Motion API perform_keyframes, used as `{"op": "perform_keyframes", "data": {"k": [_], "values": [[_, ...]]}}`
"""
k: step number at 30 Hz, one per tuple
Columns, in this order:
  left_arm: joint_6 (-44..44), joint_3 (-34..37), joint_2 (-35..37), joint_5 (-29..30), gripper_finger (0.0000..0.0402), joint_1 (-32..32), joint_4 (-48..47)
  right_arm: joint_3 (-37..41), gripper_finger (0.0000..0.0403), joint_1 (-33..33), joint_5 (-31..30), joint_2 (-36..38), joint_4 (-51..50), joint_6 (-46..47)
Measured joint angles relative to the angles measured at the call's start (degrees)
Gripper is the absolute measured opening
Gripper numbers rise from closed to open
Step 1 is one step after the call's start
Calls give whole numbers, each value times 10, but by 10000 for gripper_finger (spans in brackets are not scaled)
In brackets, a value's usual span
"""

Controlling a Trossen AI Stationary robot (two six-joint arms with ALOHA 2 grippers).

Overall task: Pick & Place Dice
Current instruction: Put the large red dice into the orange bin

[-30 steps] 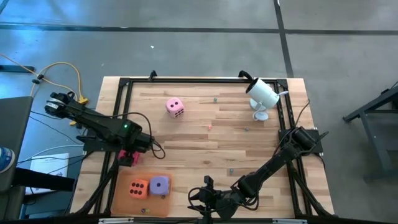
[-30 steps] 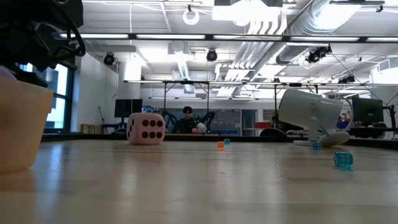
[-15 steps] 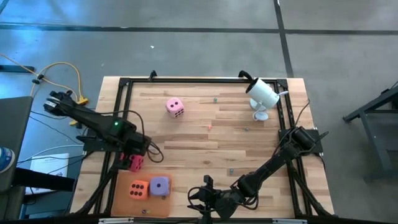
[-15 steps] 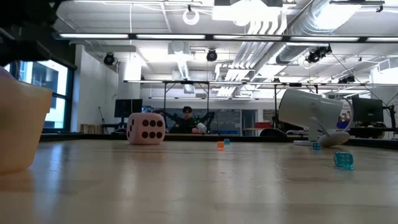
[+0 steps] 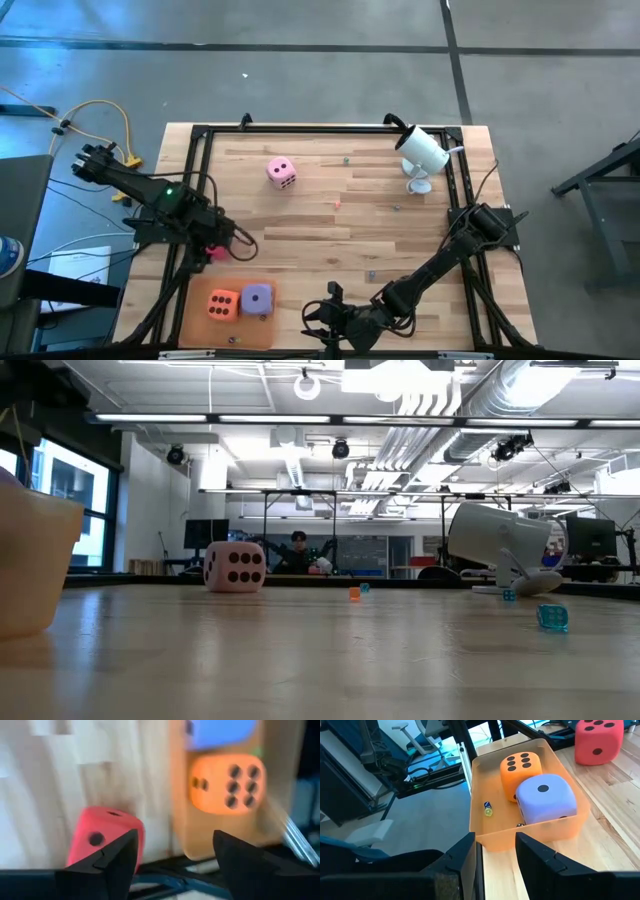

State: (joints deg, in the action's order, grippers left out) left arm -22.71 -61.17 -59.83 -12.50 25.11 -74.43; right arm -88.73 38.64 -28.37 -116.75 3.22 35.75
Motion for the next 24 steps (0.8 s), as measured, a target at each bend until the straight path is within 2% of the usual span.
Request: {"op": "perform_keyframes", "data": {"k": [6,15,18,24], "values": [[-119,2,-4,121,239,-1,-3,0,126,0,0,0,0,0],[-116,4,-38,135,244,-1,-16,0,126,0,0,0,0,0],[-111,4,-49,136,267,-1,-17,0,126,0,0,0,0,0],[-121,4,-69,172,350,13,-38,0,126,0,0,0,0,0]]}}
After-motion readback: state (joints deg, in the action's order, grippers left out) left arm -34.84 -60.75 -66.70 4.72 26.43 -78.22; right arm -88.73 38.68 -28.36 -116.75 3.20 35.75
